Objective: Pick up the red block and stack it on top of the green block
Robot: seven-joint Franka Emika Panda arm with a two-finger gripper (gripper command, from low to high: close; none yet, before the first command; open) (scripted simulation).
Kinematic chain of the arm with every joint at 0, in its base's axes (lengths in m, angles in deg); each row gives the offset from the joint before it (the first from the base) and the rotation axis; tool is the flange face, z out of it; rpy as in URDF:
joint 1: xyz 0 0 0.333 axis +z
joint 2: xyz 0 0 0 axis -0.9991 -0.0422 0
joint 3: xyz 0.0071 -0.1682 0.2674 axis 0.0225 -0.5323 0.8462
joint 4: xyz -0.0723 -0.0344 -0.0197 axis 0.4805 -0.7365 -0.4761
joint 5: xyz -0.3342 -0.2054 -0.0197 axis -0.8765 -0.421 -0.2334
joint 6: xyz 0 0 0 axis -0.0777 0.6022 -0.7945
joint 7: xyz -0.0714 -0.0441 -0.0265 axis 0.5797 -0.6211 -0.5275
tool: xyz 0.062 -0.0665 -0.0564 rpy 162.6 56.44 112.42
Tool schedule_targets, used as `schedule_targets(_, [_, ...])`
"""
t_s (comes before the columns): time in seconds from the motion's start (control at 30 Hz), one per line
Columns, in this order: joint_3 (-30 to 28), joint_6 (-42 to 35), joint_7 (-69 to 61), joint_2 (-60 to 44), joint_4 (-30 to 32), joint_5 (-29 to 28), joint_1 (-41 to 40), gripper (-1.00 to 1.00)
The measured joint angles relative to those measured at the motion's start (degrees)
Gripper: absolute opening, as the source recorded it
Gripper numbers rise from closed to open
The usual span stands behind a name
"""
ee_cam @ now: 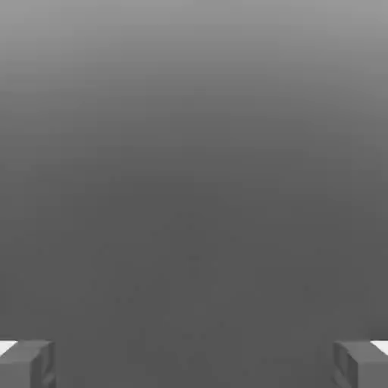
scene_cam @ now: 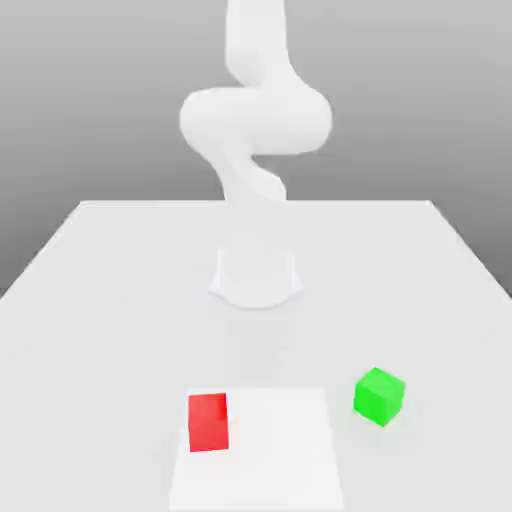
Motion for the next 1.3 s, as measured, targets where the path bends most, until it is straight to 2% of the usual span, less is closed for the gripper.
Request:
schedule_targets(0.27, [-1.8, 9.7, -3.5, -17.3, 9.0, -3.0, -1.6, 0.0])
schedule_targets(0.47, [-4.0, 16.8, -7.5, -29.7, 15.5, -3.1, -2.2, 0.0])
schedule_targets(0.67, [-4.8, 24.1, -14.4, -42.1, 21.6, 1.1, -3.4, 0.0])
schedule_targets(0.87, [-2.5, 34.3, -17.3, -54.6, 20.8, 4.4, -5.0, 0.0])
schedule_targets(0.9, [-2.2, 35.4, -17.4, -55.8, 20.6, 4.6, -5.3, -1.0])
schedule_targets(1.13, [-2.1, 35.2, -17.3, -55.7, 20.6, 4.4, -5.4, -1.0])
schedule_targets(1.3, [-2.9, 27.5, -15.7, -46.6, 21.9, 2.3, -5.1, -1.0])
